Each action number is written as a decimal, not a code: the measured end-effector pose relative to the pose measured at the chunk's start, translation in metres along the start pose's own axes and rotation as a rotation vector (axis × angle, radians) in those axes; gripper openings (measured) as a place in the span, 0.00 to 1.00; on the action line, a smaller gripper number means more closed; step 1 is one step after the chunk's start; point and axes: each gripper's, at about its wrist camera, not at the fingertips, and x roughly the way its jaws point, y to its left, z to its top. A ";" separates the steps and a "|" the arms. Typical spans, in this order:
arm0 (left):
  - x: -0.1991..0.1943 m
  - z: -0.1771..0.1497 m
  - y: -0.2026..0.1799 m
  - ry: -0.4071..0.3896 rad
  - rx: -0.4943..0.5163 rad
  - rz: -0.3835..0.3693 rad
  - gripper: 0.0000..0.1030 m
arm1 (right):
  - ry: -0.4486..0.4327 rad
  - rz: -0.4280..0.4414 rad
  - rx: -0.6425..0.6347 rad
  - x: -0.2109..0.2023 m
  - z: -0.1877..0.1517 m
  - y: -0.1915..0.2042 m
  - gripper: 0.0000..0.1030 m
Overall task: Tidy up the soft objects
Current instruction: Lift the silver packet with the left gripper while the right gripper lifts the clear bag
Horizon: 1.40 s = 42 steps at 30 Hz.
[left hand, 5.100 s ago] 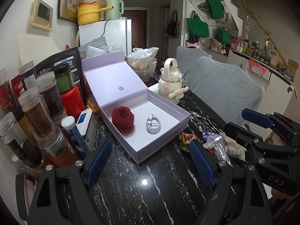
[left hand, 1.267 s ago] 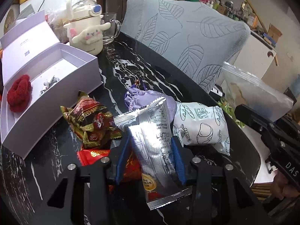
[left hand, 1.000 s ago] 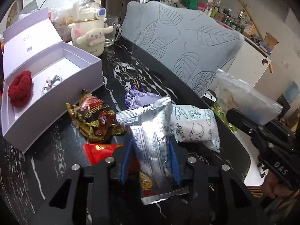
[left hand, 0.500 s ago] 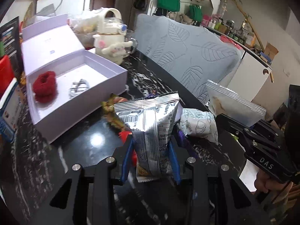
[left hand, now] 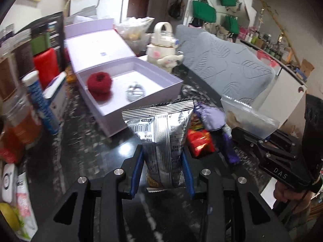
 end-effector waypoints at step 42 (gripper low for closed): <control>0.057 -0.032 0.022 0.158 -0.020 0.030 0.31 | 0.065 -0.001 -0.040 0.017 -0.005 0.023 0.29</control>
